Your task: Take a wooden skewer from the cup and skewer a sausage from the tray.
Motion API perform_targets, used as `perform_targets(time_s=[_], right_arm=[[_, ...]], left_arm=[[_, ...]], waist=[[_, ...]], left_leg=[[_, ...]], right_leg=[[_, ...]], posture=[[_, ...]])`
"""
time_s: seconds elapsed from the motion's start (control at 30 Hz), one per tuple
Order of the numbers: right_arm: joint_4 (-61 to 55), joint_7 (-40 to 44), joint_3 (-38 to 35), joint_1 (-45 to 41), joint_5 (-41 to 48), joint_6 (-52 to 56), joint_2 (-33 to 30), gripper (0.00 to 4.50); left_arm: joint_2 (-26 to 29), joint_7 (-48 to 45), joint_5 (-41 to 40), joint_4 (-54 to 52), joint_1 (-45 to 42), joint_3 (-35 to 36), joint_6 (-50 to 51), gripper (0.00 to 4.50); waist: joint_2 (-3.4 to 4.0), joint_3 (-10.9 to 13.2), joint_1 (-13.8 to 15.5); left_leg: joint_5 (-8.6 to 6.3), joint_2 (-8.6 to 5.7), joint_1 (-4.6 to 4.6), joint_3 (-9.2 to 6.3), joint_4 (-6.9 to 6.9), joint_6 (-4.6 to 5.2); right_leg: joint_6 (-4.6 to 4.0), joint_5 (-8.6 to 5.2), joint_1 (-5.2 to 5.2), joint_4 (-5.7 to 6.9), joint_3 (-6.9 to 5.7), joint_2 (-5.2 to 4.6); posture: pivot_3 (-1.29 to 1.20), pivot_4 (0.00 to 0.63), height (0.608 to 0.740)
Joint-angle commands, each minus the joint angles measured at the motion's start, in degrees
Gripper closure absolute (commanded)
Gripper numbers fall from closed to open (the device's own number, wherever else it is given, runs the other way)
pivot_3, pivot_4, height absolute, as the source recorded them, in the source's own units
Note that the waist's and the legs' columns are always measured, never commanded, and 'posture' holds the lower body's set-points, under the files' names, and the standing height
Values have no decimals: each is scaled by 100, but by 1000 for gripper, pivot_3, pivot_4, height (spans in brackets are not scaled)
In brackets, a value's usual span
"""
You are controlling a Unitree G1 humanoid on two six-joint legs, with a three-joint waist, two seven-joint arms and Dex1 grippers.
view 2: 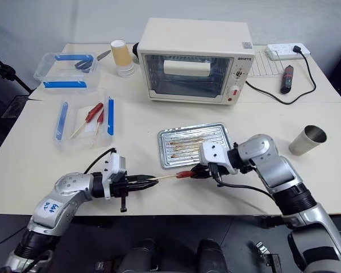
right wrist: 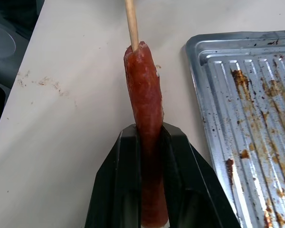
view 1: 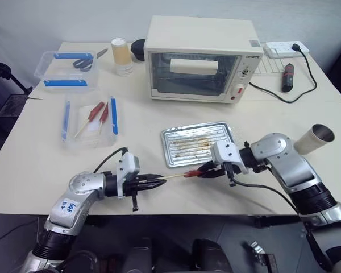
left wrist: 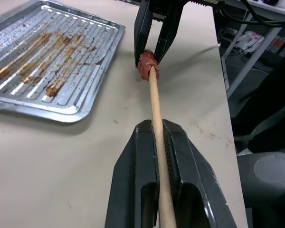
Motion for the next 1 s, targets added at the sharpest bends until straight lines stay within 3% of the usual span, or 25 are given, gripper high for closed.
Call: perform_targets(time_s=[0.03, 0.7, 0.83, 1.0], right_arm=[[-322, 95, 9, -114, -13, -82, -90, 3925], [-674, 195, 103, -274, -325, 305, -207, 3925], [-651, 192, 111, -244, -336, 296, -197, 4494], [-610, 106, 133, -294, -367, 258, -132, 4494]], left_arm=[[-69, 40, 17, -151, -85, -128, -15, 4500], [-129, 137, 296, -98, -512, -520, 327, 4500], [-40, 191, 307, -177, -468, -464, 434, 4500], [26, 263, 293, -315, -466, -456, 605, 4500]], waist=[[0, 0, 2], [0, 0, -1], [0, 0, -3], [0, 0, -1]], left_leg=[[0, 0, 0, 0, 0, 0], [0, 0, 0, 1, 0, 0], [0, 0, 0, 0, 0, 0], [0, 0, 0, 0, 0, 0]], right_leg=[[0, 0, 0, 0, 0, 0], [0, 0, 0, 0, 0, 0], [0, 0, 0, 0, 0, 0], [0, 0, 0, 0, 0, 0]], posture=[[0, 150, 740], [0, 150, 740], [0, 150, 740], [0, 150, 740]])
